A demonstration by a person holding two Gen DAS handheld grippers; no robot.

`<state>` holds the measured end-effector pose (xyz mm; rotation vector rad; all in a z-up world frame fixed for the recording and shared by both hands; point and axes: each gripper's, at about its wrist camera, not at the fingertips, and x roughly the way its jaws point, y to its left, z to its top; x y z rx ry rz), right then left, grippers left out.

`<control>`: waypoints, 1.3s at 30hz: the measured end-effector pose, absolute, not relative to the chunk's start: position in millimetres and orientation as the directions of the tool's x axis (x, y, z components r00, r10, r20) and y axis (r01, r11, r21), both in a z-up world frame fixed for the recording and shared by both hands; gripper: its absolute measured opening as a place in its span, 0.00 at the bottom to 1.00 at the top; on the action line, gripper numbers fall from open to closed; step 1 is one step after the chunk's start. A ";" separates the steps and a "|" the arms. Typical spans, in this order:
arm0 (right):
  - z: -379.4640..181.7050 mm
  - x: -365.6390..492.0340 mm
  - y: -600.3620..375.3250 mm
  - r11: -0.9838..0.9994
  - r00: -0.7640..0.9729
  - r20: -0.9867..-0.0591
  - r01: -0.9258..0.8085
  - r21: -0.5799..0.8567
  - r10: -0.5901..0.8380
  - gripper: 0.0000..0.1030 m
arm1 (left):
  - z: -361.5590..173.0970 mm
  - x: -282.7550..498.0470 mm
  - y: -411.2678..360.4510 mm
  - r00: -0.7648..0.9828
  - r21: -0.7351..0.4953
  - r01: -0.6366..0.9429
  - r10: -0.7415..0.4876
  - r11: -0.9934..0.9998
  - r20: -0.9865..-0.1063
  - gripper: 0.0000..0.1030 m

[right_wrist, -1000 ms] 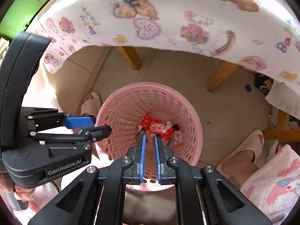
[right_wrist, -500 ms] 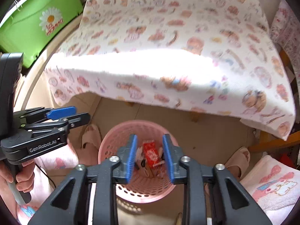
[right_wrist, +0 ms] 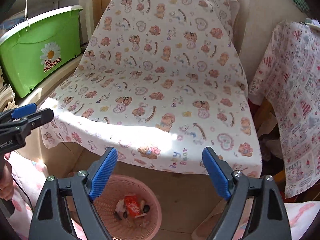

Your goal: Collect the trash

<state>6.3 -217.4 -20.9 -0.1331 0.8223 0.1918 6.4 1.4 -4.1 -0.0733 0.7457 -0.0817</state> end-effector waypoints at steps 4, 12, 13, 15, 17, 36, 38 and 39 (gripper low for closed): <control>-17.4 3.9 -217.9 0.975 0.669 -0.726 -0.223 0.006 0.158 0.86 | -1.4 -1.8 1.4 0.768 -0.043 0.012 -0.036 0.999 -0.639 0.98; -15.6 3.7 -222.2 0.980 0.683 -0.715 -0.197 0.014 0.147 0.86 | 2.8 -6.6 2.7 0.794 -0.050 -0.013 -0.020 0.999 -0.607 0.99; -15.6 3.7 -222.5 0.981 0.684 -0.715 -0.194 0.014 0.146 0.86 | 3.3 -7.1 3.5 0.797 -0.052 -0.023 -0.013 0.998 -0.604 0.99; -15.7 3.7 -223.0 0.982 0.685 -0.715 -0.191 0.012 0.141 0.86 | 3.2 -6.3 6.4 0.792 -0.071 -0.028 -0.021 0.997 -0.611 0.99; -16.1 3.4 -222.9 0.982 0.685 -0.715 -0.191 0.010 0.141 0.86 | 2.4 -5.7 8.7 0.784 -0.093 -0.025 -0.038 0.995 -0.619 0.99; -16.5 2.8 -225.1 0.982 0.680 -0.718 -0.190 0.023 0.148 0.86 | -2.4 -4.2 6.0 0.777 -0.054 -0.033 -0.009 0.998 -0.629 0.99; -16.6 3.1 -225.2 0.981 0.678 -0.720 -0.191 0.021 0.147 0.86 | -1.3 -5.8 4.7 0.786 -0.042 -0.042 0.007 0.998 -0.618 0.99; -16.6 2.8 -225.6 0.982 0.677 -0.721 -0.190 0.020 0.146 0.86 | -0.1 -6.9 4.1 0.791 -0.034 -0.049 0.018 0.998 -0.611 0.99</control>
